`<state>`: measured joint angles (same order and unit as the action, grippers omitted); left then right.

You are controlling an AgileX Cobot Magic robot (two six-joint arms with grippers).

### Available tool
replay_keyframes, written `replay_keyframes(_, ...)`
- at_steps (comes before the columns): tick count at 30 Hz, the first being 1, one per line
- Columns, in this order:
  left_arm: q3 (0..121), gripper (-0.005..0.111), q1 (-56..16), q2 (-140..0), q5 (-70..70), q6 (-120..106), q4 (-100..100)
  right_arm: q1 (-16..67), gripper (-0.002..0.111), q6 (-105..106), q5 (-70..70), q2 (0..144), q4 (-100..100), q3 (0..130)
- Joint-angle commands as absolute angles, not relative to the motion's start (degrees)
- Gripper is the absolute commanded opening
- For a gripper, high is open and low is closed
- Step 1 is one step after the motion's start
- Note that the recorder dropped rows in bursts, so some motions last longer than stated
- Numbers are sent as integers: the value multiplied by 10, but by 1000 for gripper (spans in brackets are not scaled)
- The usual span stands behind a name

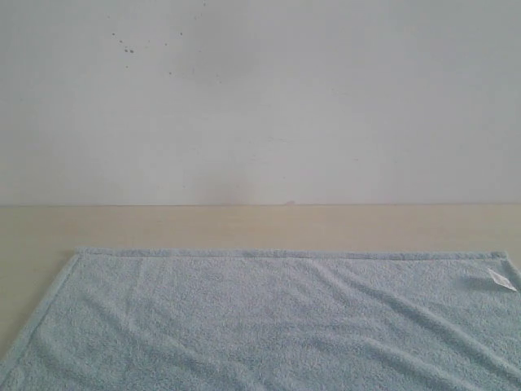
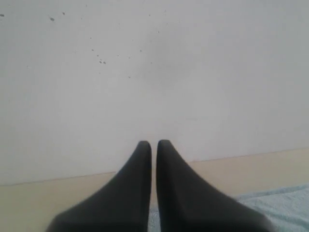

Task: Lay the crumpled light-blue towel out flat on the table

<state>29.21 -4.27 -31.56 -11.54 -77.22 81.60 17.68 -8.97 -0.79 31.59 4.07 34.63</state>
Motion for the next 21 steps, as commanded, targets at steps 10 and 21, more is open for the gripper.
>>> replay_keyframes(10,293,4,-54,-218,-253,-310,367,179,1,-71,-195,147,42,345)
replay_keyframes(21,293,4,-86,-204,-361,-183,291,179,1,-77,-259,125,18,338)
